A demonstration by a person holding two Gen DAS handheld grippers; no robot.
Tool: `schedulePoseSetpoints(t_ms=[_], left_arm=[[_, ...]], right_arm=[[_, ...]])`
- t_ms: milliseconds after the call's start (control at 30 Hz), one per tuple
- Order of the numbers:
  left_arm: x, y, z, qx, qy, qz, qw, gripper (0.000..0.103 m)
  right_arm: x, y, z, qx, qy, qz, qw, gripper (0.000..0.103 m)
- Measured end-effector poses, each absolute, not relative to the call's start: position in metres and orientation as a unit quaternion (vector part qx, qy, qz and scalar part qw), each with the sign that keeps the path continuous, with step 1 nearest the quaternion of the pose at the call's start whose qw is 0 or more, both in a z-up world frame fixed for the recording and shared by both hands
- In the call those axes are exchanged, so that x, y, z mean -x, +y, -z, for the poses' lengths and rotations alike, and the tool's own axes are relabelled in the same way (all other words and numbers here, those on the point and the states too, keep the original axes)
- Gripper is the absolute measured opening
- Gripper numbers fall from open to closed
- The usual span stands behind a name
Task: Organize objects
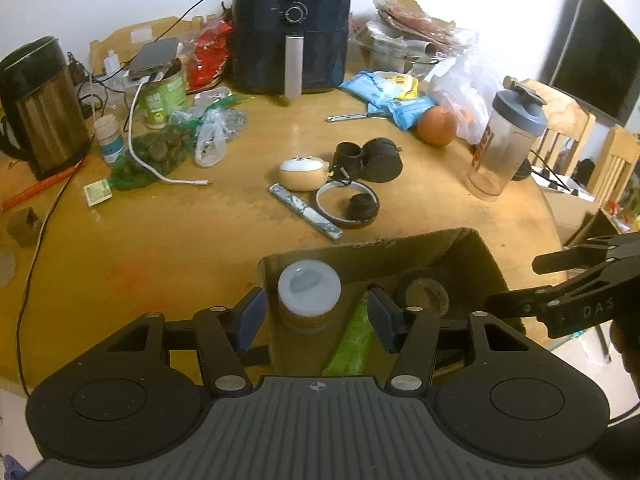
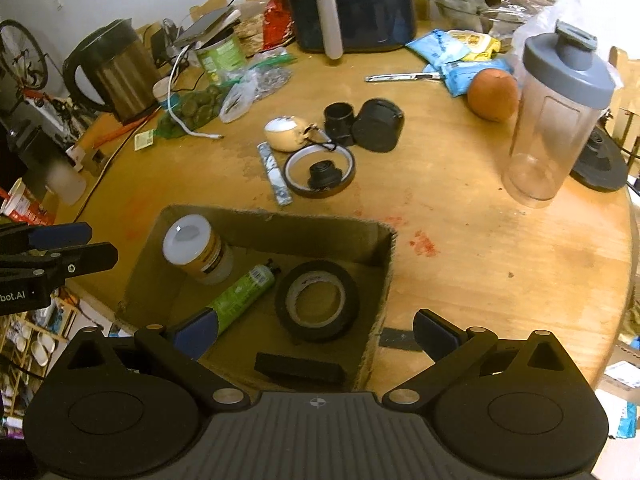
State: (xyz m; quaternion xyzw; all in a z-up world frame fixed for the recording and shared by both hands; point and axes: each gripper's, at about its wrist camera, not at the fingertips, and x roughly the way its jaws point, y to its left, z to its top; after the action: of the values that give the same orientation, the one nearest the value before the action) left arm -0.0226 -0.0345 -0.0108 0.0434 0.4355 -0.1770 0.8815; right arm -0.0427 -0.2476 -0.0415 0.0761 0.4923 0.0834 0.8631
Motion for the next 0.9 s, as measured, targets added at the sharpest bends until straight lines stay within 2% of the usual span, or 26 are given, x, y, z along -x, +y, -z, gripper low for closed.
schedulePoseSetpoints(t_ms=[900], left_arm=[[-0.031, -0.070, -0.027, -0.100, 0.372, 0.293, 0.875, 0.055]], right_arm=[[0.002, -0.274, -0.001, -0.144, 0.414, 0.038, 0.898, 0.103]])
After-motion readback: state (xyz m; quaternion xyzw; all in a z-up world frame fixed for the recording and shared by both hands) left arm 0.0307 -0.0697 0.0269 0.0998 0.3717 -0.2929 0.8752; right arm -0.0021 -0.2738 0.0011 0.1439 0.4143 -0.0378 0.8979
